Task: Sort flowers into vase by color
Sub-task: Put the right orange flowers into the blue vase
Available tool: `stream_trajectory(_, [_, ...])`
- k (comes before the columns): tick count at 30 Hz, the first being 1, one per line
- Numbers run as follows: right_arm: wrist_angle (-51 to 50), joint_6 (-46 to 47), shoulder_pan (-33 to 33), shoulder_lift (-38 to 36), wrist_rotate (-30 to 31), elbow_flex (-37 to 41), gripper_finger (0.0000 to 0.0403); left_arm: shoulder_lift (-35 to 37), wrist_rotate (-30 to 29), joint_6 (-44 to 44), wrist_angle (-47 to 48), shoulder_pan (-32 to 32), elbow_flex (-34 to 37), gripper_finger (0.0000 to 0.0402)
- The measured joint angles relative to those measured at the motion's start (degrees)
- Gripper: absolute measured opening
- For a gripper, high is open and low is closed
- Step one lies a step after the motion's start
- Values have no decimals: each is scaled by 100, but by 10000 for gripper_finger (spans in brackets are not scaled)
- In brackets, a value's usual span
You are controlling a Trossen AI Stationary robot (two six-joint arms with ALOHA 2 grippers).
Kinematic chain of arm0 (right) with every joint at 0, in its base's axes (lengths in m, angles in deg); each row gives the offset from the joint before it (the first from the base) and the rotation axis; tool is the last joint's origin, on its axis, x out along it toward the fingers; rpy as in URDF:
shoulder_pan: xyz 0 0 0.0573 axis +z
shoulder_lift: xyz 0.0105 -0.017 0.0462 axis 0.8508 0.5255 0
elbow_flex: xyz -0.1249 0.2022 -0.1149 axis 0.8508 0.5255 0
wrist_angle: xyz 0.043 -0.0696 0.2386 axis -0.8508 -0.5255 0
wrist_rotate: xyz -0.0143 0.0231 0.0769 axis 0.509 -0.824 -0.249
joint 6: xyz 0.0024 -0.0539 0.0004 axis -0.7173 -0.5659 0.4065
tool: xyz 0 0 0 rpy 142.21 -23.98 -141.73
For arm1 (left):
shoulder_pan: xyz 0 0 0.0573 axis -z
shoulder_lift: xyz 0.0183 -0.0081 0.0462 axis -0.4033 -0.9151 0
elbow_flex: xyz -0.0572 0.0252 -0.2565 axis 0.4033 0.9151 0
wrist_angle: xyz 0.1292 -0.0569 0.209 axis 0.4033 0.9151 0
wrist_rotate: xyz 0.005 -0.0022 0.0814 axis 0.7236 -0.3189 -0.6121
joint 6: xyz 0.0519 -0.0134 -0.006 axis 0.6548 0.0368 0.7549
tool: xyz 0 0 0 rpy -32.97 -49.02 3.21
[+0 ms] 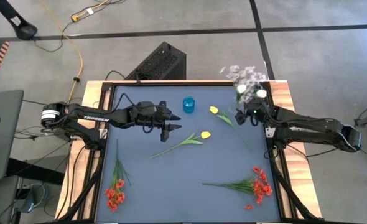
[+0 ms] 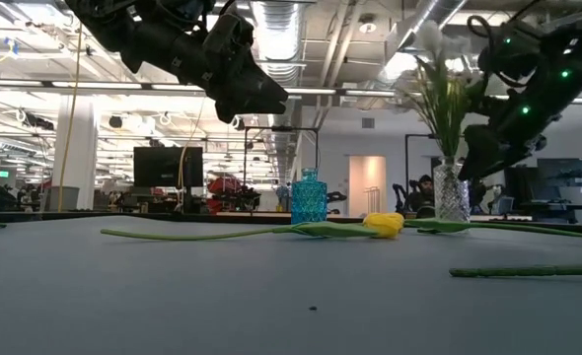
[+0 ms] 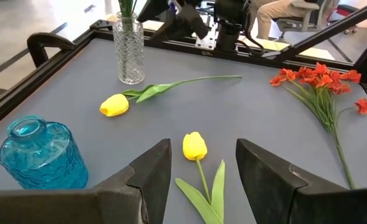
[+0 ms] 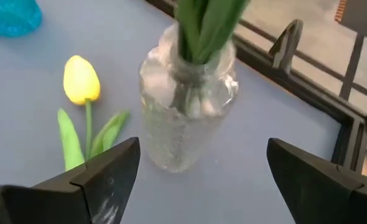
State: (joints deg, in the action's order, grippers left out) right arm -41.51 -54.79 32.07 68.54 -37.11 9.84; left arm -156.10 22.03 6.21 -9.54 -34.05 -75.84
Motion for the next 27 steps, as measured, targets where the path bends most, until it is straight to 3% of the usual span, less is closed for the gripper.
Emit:
stream_trajectory(7, [-532,360,116,-8,-190,-420,377,0,9,34,11,0,2,169])
stream_trajectory(18, [-1432,1398,466,0,-1603,-989,377,0,63,63,220,62,2,169])
stream_trajectory(27, [-1989,2195,1541,0,-2452,-1159,377,0,67,-151,1119,483,2,169])
